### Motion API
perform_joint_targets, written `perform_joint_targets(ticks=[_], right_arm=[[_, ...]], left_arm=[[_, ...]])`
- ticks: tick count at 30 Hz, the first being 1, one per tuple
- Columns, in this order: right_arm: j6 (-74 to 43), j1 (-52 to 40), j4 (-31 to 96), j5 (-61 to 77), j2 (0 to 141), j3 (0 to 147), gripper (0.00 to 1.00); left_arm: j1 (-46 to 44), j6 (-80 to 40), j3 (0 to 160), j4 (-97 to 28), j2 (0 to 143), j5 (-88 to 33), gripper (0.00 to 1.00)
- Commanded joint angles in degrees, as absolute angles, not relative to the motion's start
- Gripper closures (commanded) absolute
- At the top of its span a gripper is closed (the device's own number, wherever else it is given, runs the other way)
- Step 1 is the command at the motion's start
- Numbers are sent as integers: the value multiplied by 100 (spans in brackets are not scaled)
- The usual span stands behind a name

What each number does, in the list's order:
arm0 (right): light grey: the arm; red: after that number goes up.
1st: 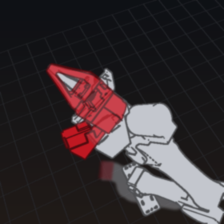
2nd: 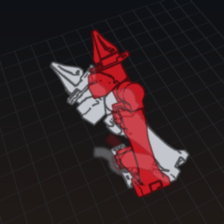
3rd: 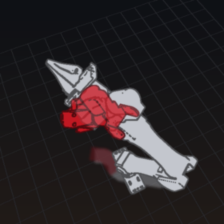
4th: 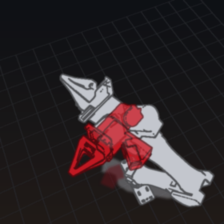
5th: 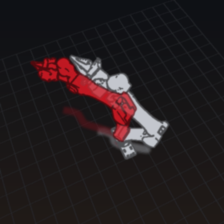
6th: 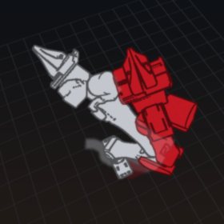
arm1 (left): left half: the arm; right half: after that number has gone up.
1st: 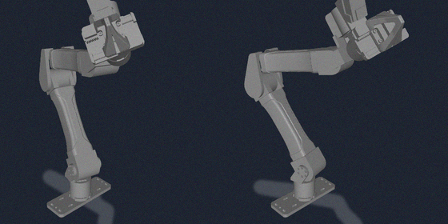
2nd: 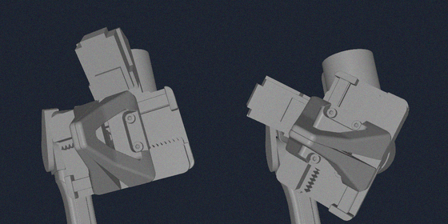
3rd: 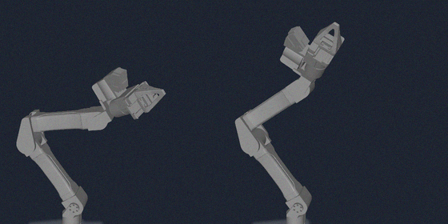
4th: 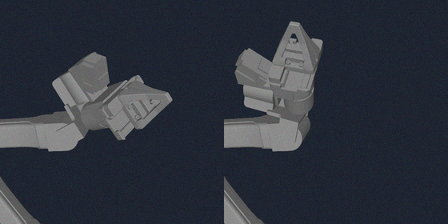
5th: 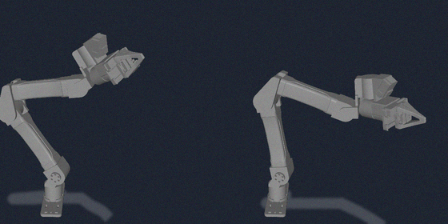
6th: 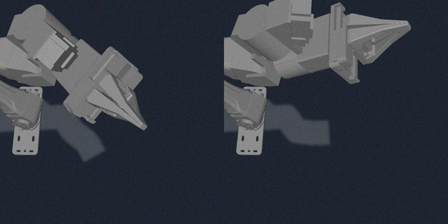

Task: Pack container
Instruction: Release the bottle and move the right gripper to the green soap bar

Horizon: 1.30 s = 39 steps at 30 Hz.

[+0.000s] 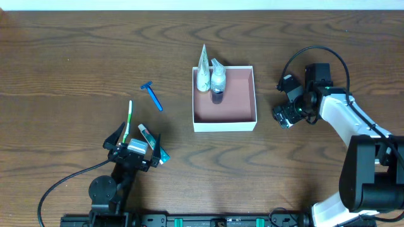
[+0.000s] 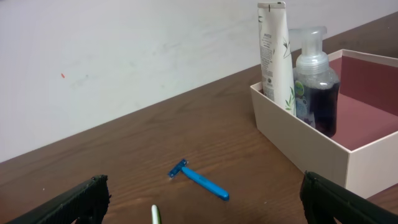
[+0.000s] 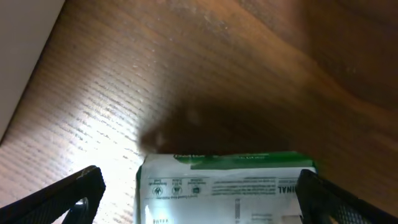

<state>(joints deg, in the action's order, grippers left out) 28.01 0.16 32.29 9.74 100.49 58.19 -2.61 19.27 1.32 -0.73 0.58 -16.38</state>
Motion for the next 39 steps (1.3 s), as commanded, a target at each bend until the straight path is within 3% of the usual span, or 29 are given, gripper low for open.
perform_joint_targets(ticks=[1, 18, 25, 39], right_arm=[[2834, 60, 3391, 1142, 10418, 5725, 1], [2141, 613, 3535, 980, 10479, 5725, 1], [458, 622, 3610, 1017, 10479, 5728, 1], [-1295, 622, 4080, 1076, 10479, 5728, 1]], left_arm=[[-226, 1876, 23, -257, 27, -1734, 2], [-226, 1876, 23, -257, 27, -1734, 2], [-226, 1876, 23, -257, 27, -1734, 2], [-226, 1876, 23, -257, 27, -1734, 2]])
